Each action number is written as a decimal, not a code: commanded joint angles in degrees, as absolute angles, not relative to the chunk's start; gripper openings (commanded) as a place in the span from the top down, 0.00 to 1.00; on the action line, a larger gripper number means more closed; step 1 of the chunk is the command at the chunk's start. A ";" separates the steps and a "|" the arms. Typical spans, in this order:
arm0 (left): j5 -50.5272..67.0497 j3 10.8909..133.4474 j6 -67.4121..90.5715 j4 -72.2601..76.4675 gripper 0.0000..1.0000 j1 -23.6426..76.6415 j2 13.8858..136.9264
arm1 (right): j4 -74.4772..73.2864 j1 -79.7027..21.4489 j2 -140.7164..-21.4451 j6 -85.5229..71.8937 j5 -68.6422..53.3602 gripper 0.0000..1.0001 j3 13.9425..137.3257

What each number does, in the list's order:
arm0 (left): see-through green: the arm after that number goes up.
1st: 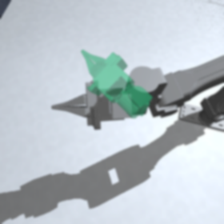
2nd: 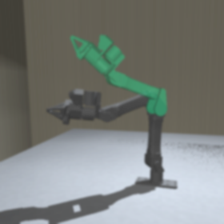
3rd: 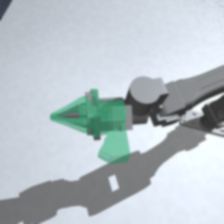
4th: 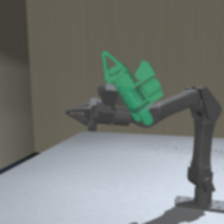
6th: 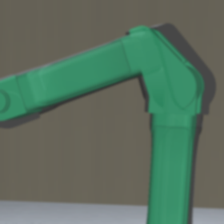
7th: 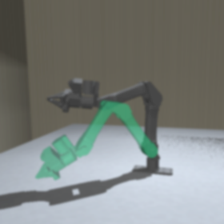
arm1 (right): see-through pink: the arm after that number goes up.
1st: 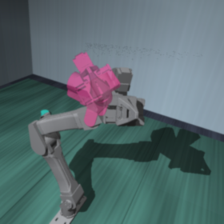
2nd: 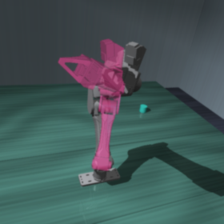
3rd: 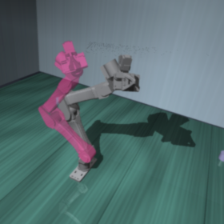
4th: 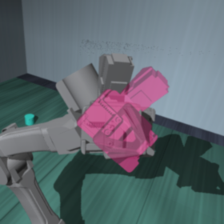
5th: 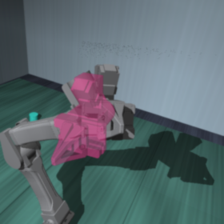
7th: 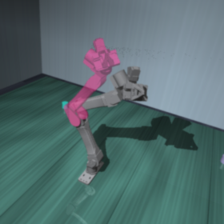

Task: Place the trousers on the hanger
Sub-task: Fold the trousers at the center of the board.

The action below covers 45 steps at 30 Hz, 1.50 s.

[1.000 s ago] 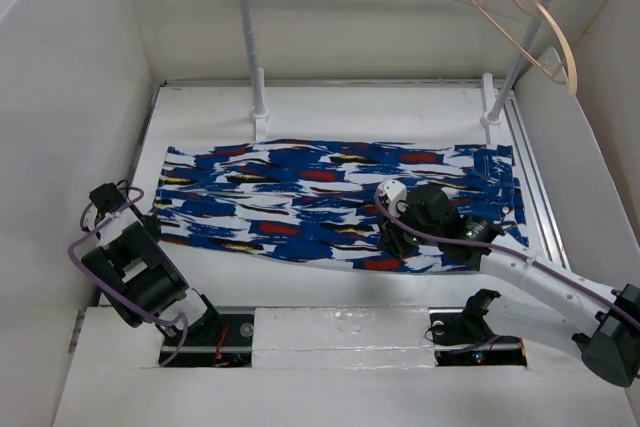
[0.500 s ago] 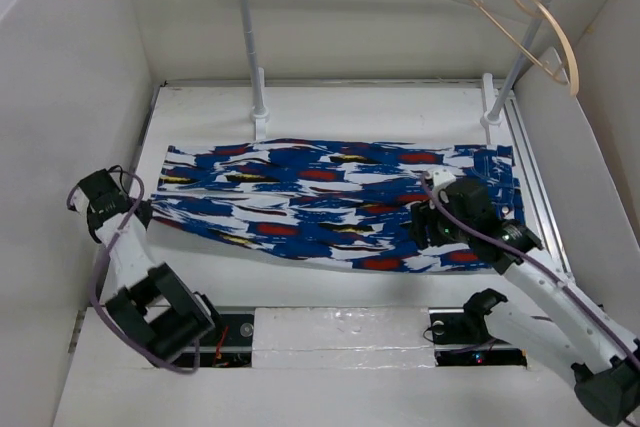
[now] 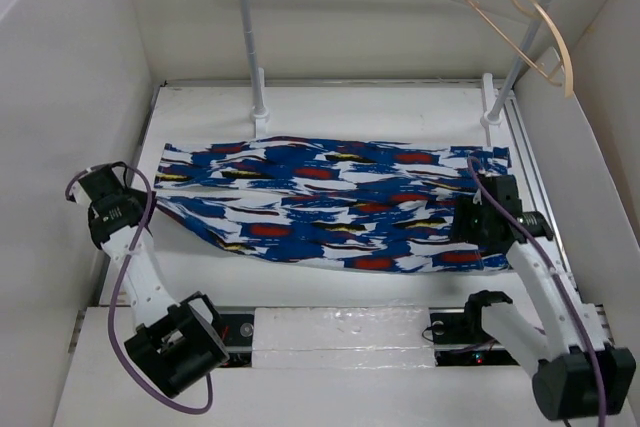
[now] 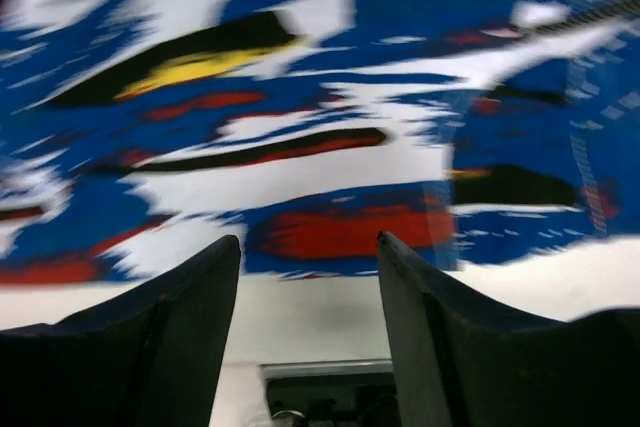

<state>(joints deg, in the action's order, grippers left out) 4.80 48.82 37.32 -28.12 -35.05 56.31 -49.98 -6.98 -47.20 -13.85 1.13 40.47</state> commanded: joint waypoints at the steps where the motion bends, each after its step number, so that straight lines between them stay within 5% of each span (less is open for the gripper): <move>1: 8.96 47.29 40.06 -24.88 1.00 -33.23 53.27 | -51.24 1.80 -55.08 -16.78 5.53 0.40 43.85; 11: 20.31 44.38 46.93 -17.14 1.00 -31.11 49.83 | -56.68 27.06 -66.69 -22.30 13.11 0.38 48.16; 23: 18.29 41.40 45.09 -12.66 1.00 -30.50 54.22 | -50.19 28.39 -71.72 -34.19 8.70 0.41 39.73; 26: 16.45 41.40 44.83 -11.78 1.00 -30.50 55.98 | -48.26 28.39 -73.91 -34.02 9.05 0.56 39.20; 27: 15.74 41.31 44.65 -11.52 1.00 -30.50 56.16 | -47.73 28.39 -74.35 -33.75 9.31 0.74 39.46; 30: 14.07 41.39 44.47 -10.64 1.00 -30.50 58.09 | -48.34 26.81 -73.22 -31.56 11.78 0.98 42.08; 37: 9.15 46.75 43.68 -12.13 1.00 -30.50 64.23 | -48.25 25.22 -66.62 -22.52 10.72 1.00 53.68; 45: 4.66 54.48 43.68 -14.33 1.00 -30.50 70.13 | -47.82 21.80 -79.69 -16.97 7.82 1.00 75.30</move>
